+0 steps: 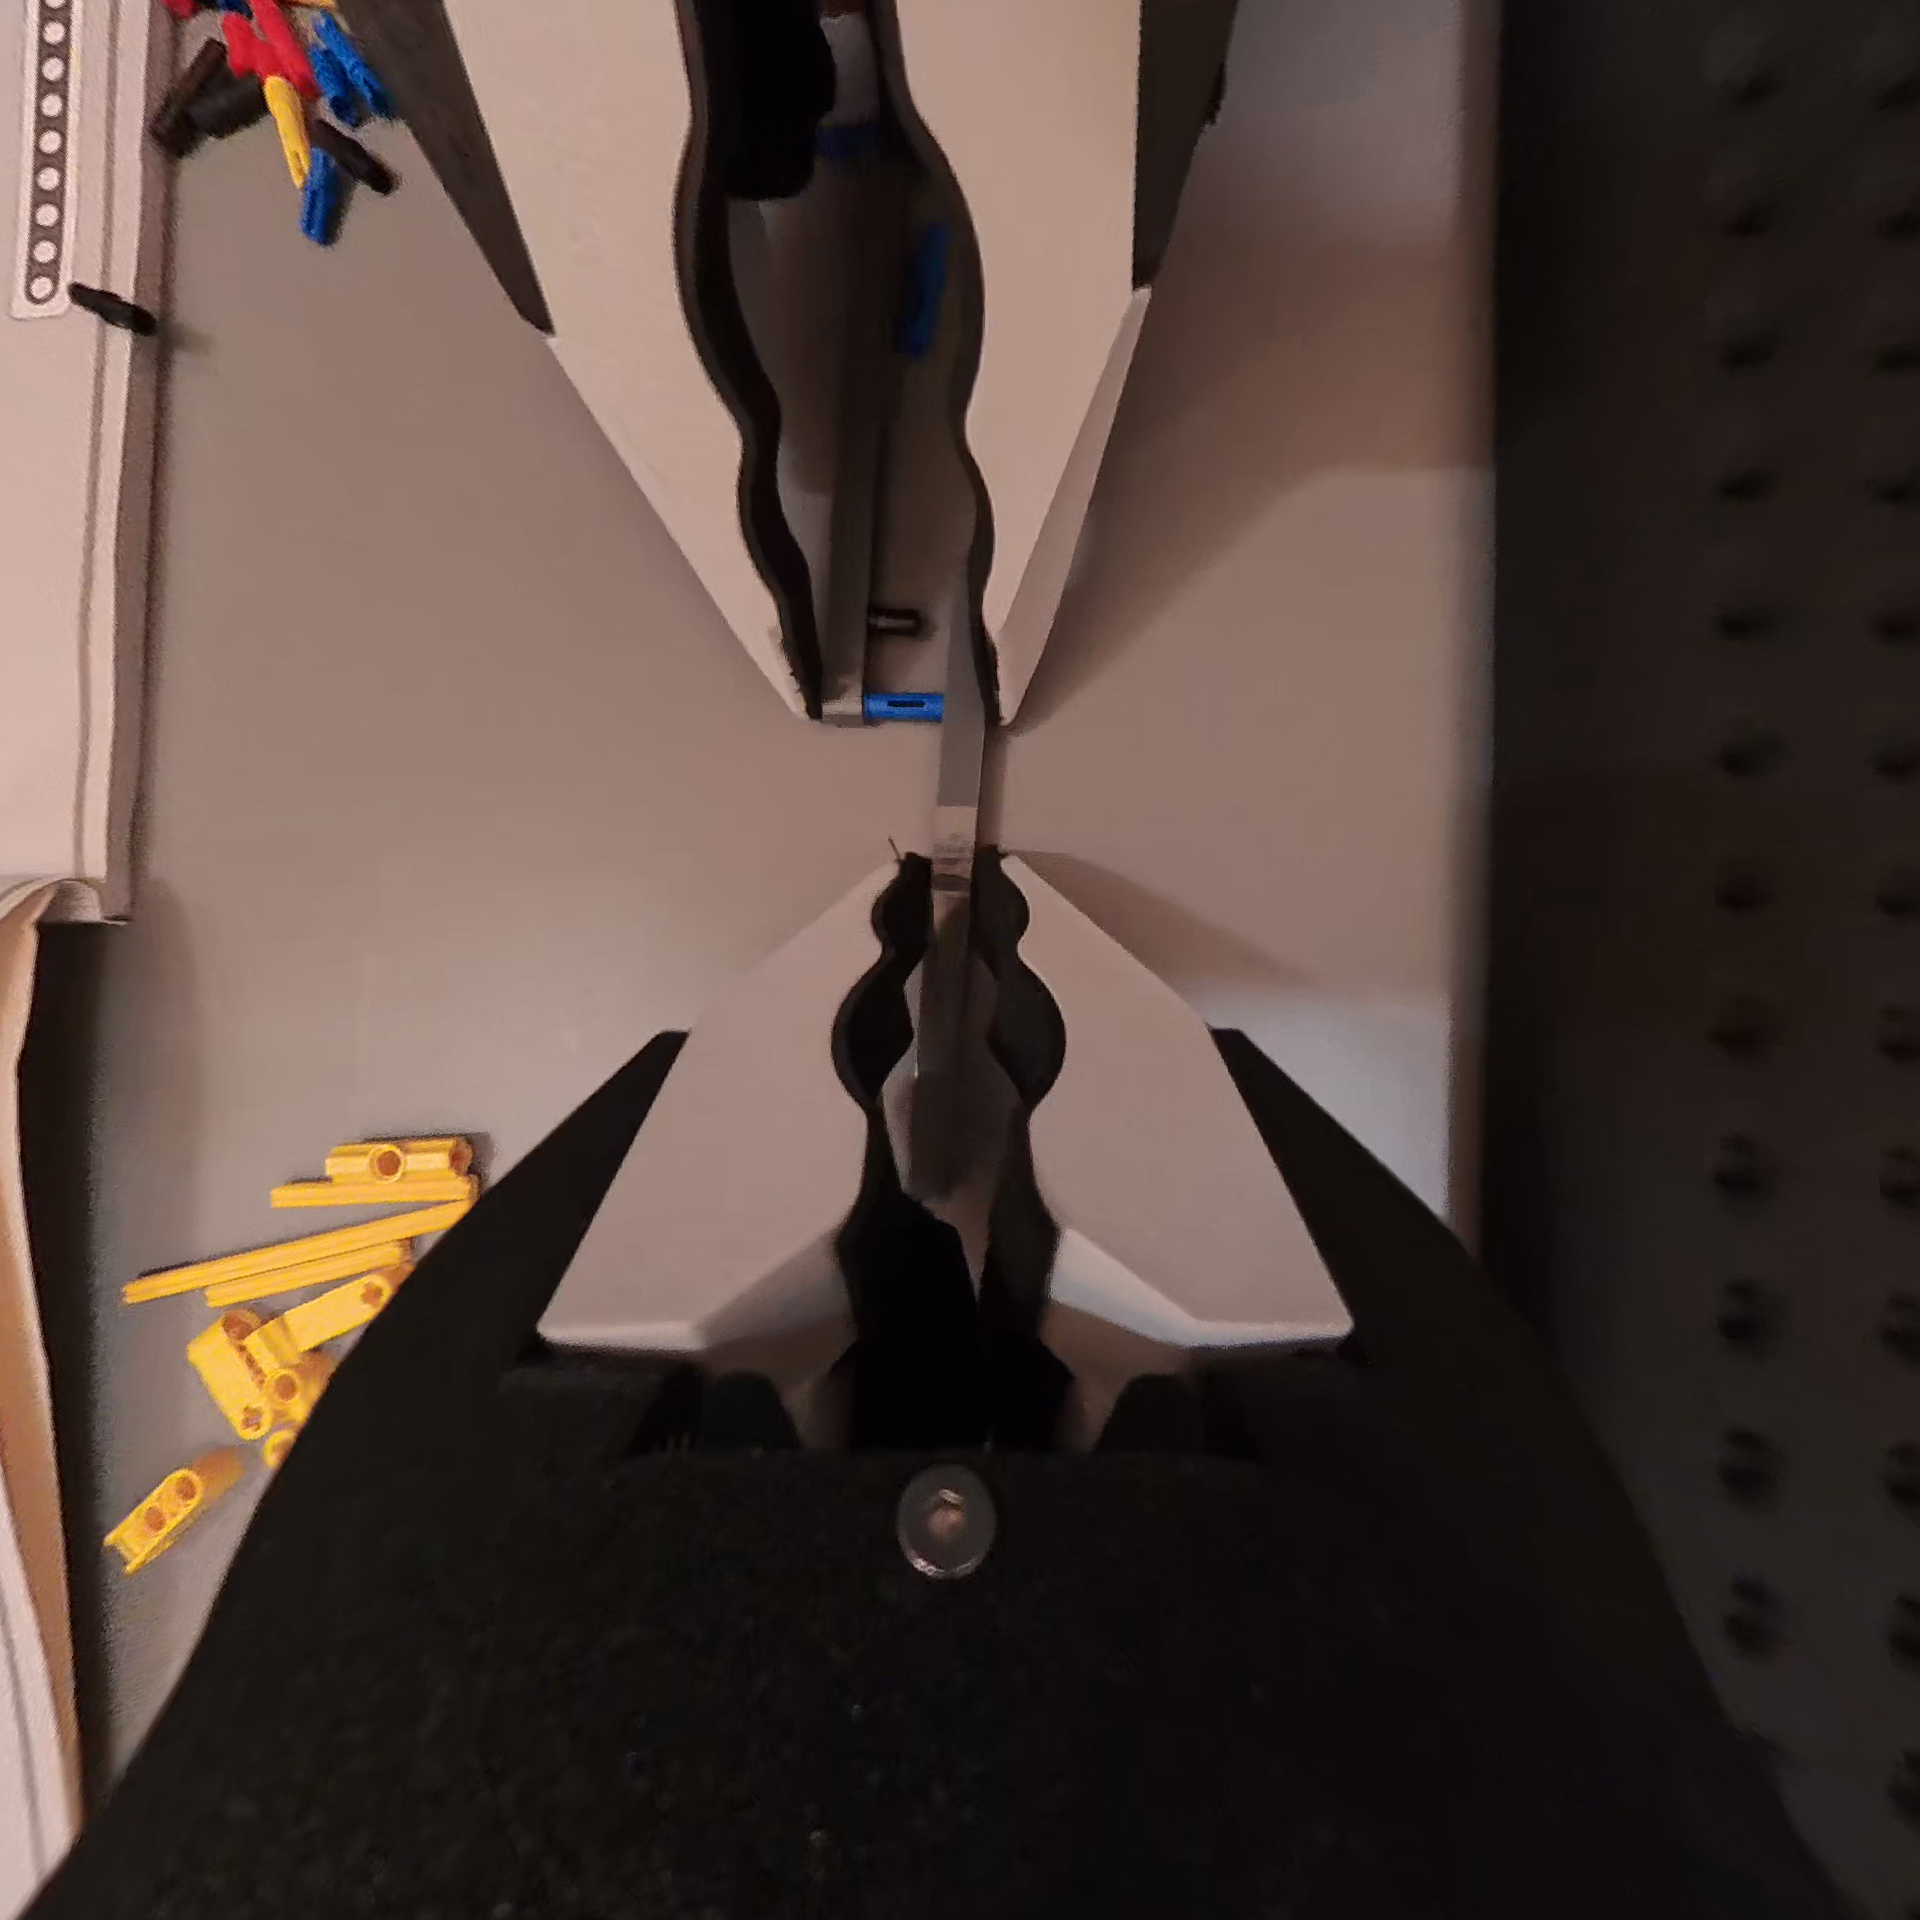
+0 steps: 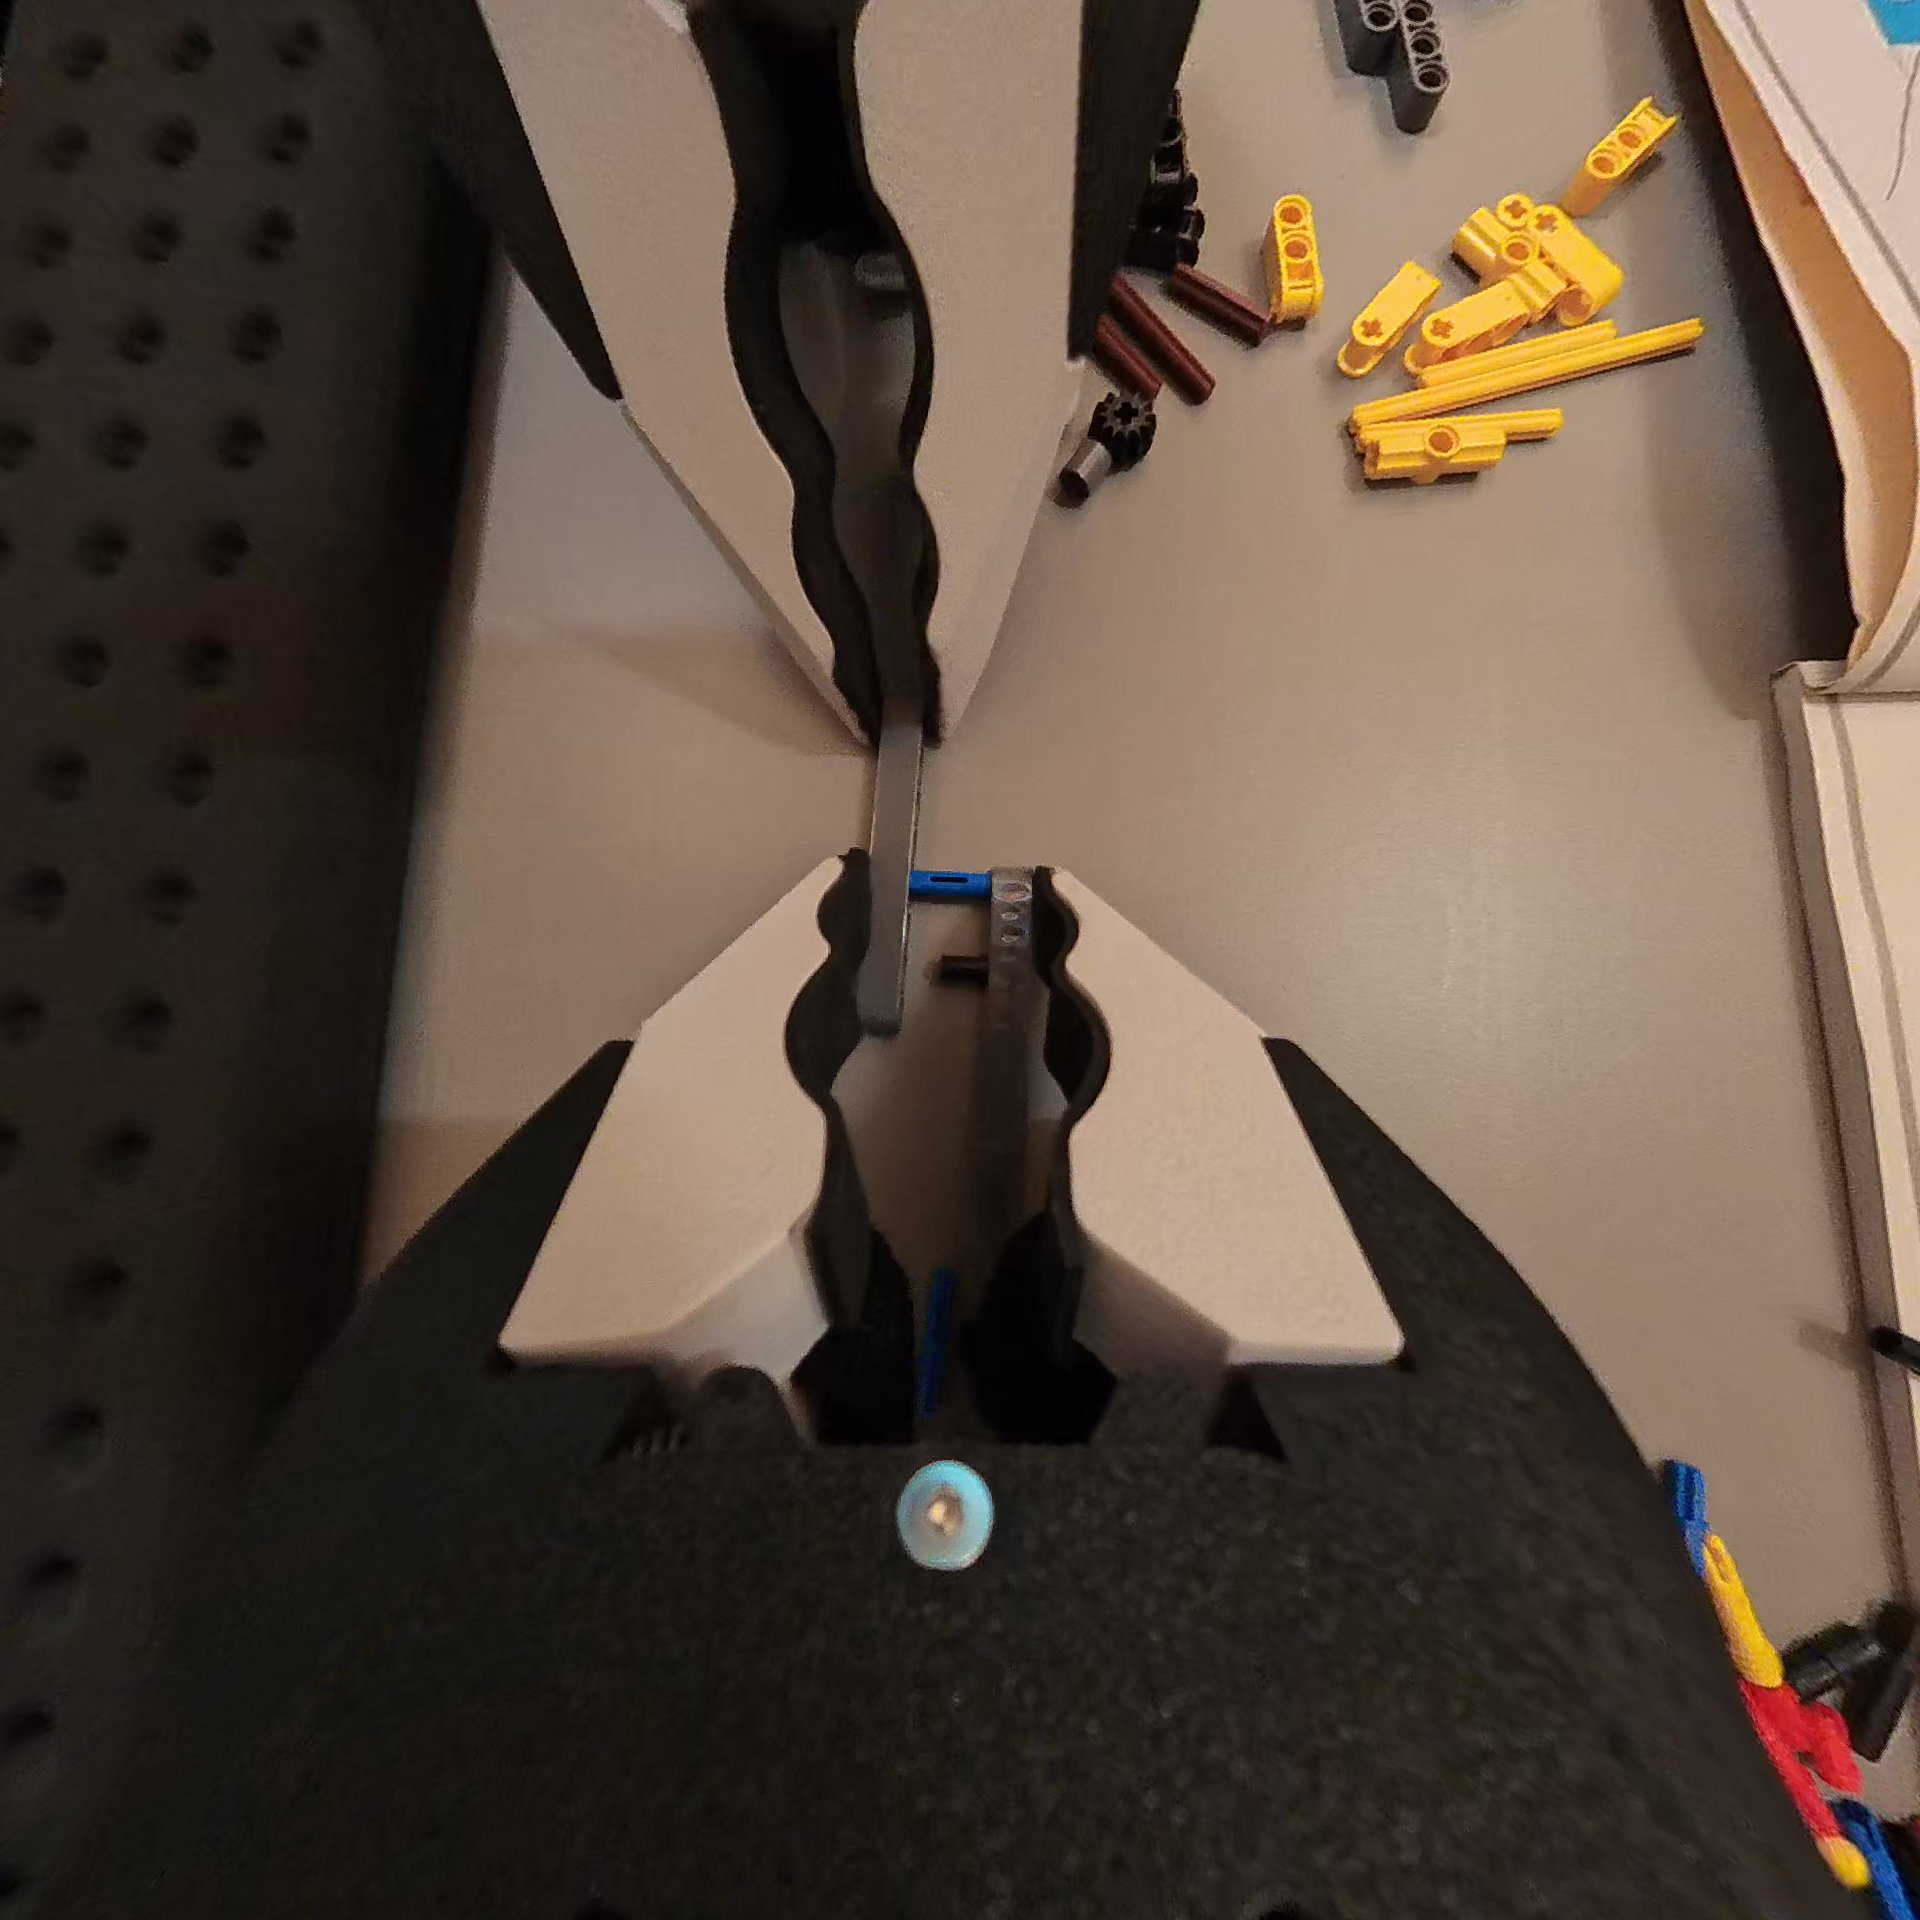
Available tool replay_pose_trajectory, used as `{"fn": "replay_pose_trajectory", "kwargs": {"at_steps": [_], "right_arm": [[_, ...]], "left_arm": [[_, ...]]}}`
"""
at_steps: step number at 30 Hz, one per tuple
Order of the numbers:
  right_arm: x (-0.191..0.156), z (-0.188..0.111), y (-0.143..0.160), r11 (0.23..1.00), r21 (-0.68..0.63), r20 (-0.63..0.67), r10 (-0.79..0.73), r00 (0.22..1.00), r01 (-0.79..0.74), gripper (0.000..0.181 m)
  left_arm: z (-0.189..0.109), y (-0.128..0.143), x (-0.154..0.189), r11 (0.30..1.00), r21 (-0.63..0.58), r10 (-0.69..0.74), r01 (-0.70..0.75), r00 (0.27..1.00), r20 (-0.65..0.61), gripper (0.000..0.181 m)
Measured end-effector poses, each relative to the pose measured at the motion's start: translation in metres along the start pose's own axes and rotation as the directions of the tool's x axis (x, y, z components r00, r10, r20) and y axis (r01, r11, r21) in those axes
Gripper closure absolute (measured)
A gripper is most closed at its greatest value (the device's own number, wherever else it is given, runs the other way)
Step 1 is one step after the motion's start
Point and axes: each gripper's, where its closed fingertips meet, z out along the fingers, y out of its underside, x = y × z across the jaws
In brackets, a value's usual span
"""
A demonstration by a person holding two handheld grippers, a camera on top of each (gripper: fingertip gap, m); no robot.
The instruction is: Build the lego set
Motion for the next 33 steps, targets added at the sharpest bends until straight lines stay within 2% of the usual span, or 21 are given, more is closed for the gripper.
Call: {"fn": "replay_pose_trajectory", "kwargs": {"at_steps": [28,30,33], "right_arm": [[-0.001,0.001,0.004,1.0,-0.007,-0.021,-0.028,0.999,0.028,0.151],[-0.012,0.002,0.0,0.999,0.01,0.042,-0.036,0.998,0.035,0.181],[-0.015,0.008,-0.005,0.996,0.024,0.006,-0.085,0.996,0.085,0.181]], "left_arm": [[0.0,0.0,-0.003,0.997,0.003,-0.075,0.075,0.997,-0.025,0.174],[0.002,-0.003,-0.003,0.998,0.024,-0.061,0.061,0.998,-0.018,0.172],[0.001,-0.003,0.008,1.0,0.007,0.013,-0.013,0.999,-0.029,0.173]]}}
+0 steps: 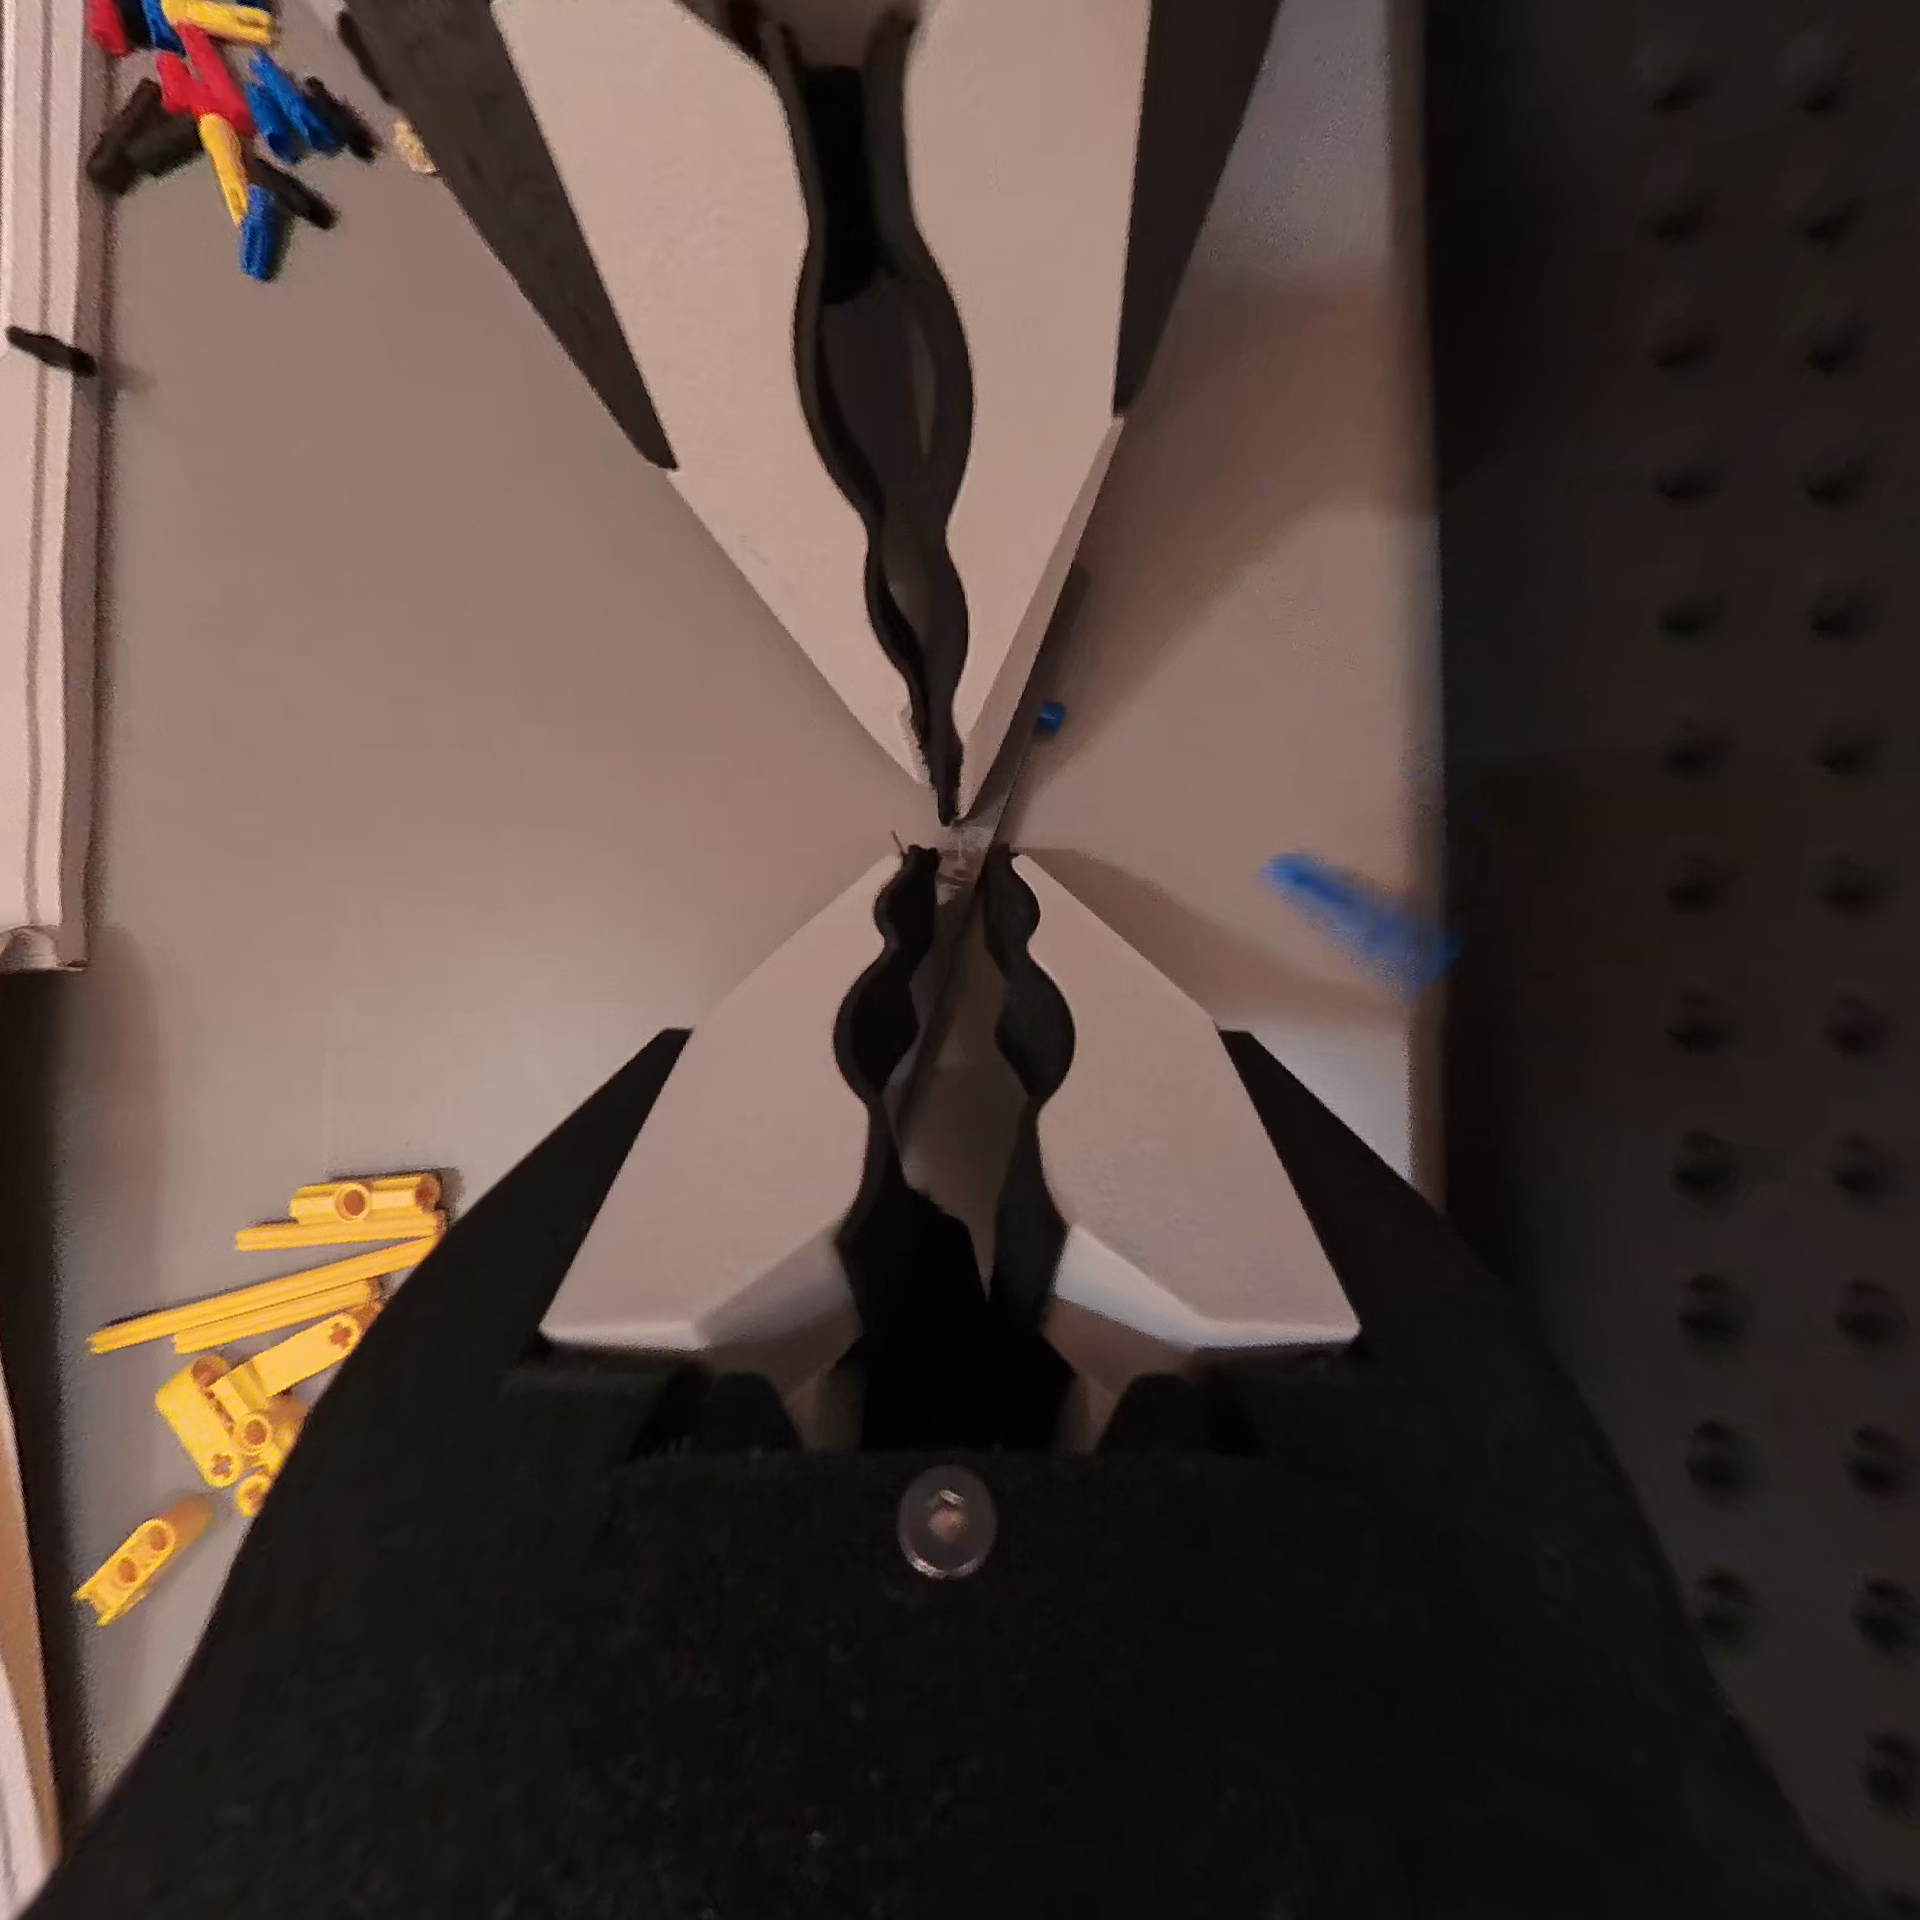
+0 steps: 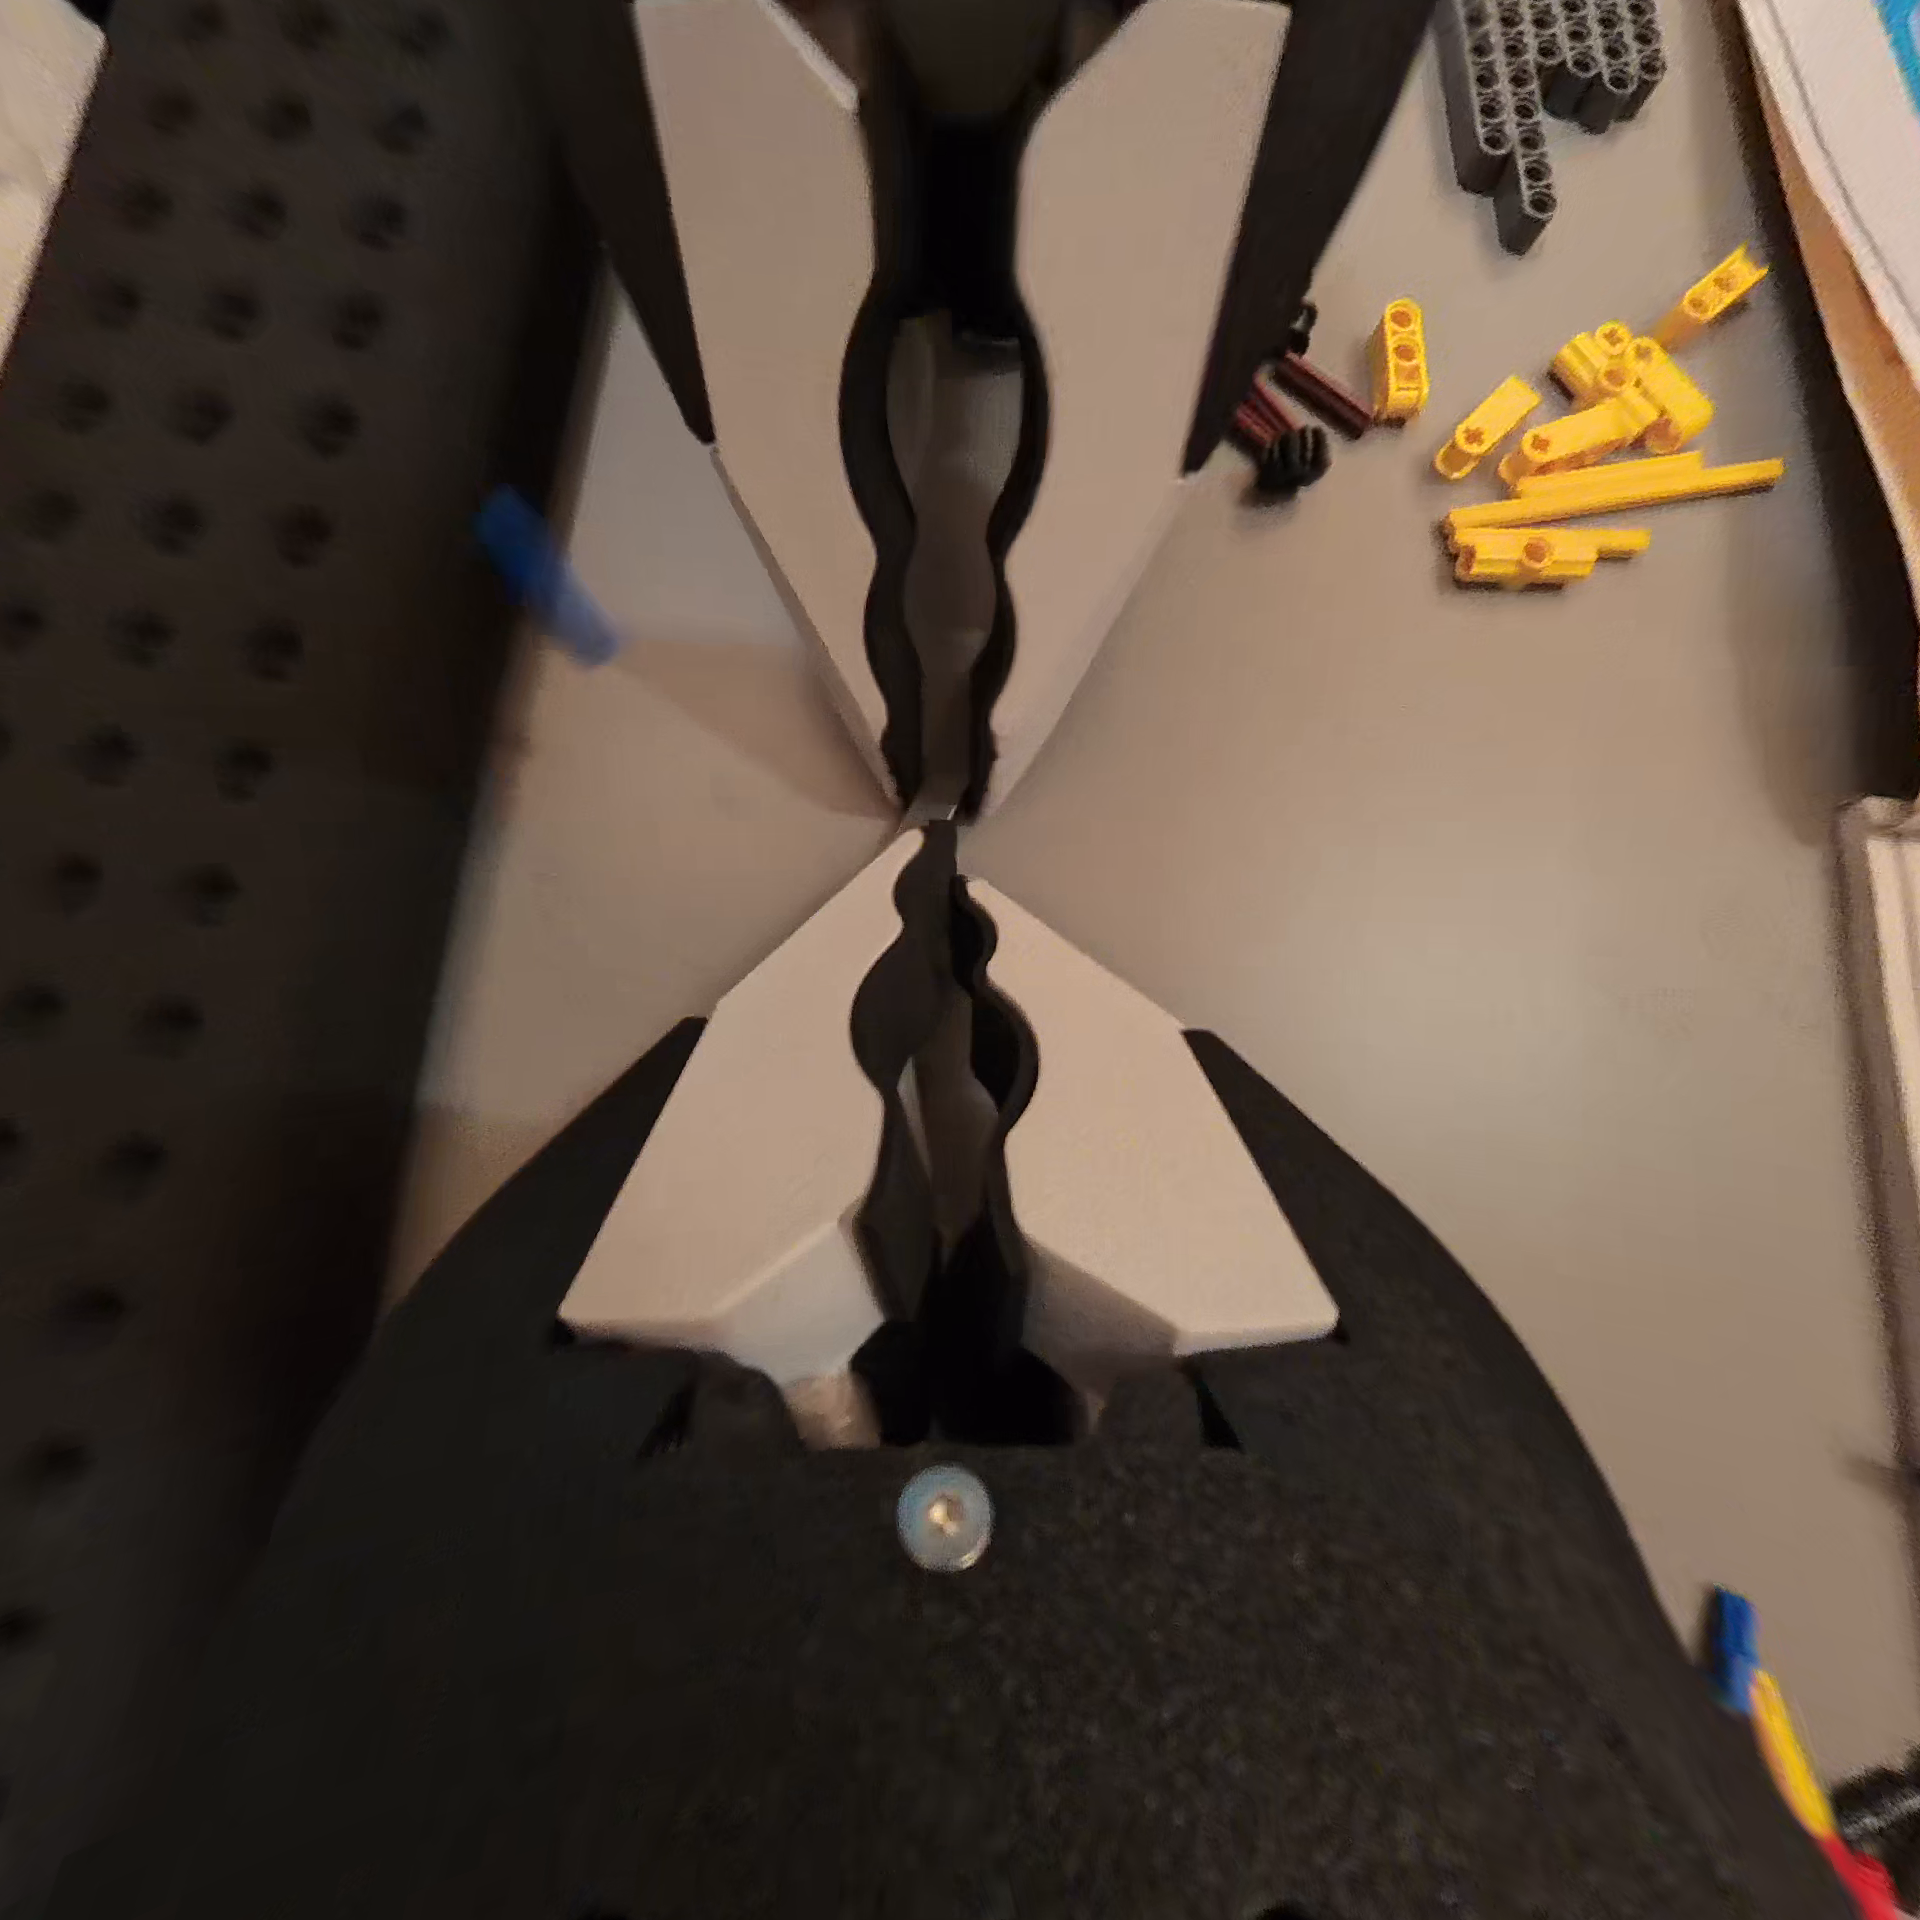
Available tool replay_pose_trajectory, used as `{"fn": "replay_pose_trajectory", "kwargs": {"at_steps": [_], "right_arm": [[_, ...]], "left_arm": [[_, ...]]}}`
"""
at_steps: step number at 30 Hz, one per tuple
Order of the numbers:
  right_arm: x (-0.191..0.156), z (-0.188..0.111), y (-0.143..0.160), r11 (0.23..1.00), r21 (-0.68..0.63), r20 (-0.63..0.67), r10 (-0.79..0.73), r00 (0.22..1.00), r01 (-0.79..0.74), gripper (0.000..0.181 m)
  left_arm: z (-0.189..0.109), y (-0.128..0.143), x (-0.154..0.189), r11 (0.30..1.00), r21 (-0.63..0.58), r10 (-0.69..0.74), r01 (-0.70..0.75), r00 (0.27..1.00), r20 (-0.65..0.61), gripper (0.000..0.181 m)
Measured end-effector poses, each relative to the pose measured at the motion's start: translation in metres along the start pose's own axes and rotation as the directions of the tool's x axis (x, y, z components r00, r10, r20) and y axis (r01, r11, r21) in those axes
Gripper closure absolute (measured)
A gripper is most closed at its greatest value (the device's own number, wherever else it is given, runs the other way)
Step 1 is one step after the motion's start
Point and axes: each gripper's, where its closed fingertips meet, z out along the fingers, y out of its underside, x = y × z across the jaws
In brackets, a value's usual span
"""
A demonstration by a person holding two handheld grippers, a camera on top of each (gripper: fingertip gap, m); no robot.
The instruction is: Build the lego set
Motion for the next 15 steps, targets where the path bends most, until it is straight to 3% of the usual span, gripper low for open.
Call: {"fn": "replay_pose_trajectory", "kwargs": {"at_steps": [3,5,9,12,15], "right_arm": [[0.006,-0.011,0.001,0.997,0.018,0.005,0.075,0.997,-0.075,0.181],[0.016,-0.024,-0.005,0.994,0.07,-0.061,0.089,0.994,-0.085,0.18],[0.044,-0.047,0.017,0.993,0.052,-0.232,0.114,0.966,-0.104,0.177],[0.063,-0.07,0.024,0.984,0.121,-0.329,0.166,0.93,-0.132,0.176],[0.067,-0.082,0.024,0.937,0.262,-0.26,0.3,0.918,-0.231,0.179]], "left_arm": [[-0.002,0.002,0.002,1.0,0.008,-0.016,0.016,1.0,0.0,0.174],[-0.003,0.004,0.001,1.0,0.006,-0.009,0.009,1.0,0.01,0.174],[-0.004,0.005,0.001,1.0,0.001,-0.002,0.002,1.0,0.007,0.174],[-0.004,0.005,0.002,1.0,-0.009,0.018,-0.018,1.0,0.016,0.175],[-0.003,0.004,0.002,1.0,-0.011,0.005,-0.005,1.0,0.025,0.175]]}}
